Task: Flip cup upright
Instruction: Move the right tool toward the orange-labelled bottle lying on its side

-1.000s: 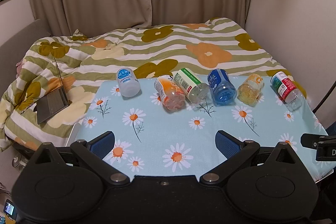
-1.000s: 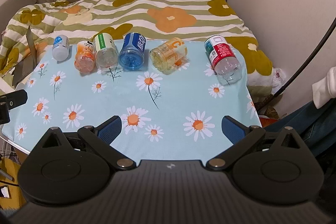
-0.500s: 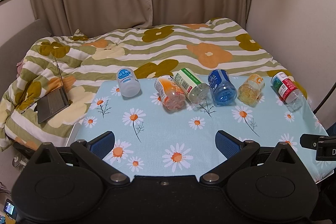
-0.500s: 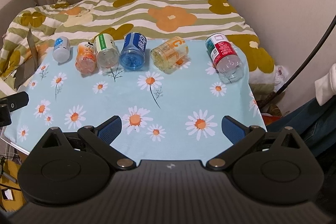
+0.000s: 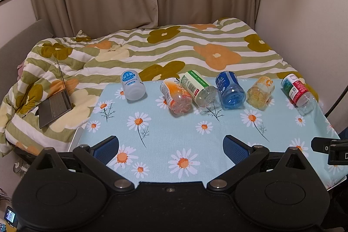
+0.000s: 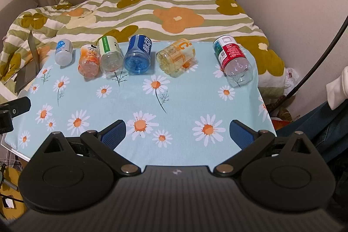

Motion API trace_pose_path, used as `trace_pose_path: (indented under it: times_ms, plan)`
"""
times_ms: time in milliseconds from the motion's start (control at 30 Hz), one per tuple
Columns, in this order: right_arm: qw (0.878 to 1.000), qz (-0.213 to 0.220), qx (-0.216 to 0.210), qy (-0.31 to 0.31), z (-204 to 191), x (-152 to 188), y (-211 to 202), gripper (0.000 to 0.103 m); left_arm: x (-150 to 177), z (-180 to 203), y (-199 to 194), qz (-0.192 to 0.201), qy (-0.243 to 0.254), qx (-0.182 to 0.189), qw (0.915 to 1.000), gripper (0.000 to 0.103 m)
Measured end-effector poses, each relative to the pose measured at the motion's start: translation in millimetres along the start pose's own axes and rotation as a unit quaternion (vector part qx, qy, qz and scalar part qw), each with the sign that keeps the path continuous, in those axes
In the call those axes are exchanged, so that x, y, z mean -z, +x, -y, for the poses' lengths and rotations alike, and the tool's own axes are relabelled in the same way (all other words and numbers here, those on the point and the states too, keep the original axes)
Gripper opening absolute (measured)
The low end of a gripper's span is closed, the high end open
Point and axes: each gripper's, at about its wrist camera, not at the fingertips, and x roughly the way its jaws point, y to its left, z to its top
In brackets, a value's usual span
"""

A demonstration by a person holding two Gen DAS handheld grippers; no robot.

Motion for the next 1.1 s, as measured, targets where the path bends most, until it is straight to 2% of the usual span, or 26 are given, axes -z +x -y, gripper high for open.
trace_pose_path:
  times_ms: [767, 1100]
  plan:
    - [1.0, -0.002, -0.014, -0.004, 9.1, -10.2, 3.4, 0.103, 0.3, 1.5, -0.7, -0.003, -0.005, -0.004, 1.0, 0.103]
    - [0.999, -0.002, -0.043, -0.02, 27.1, -34.0, 10.4, 0.103, -26.3, 14.3, 4.9, -0.021, -0.025, -0.023, 0.9992, 0.103]
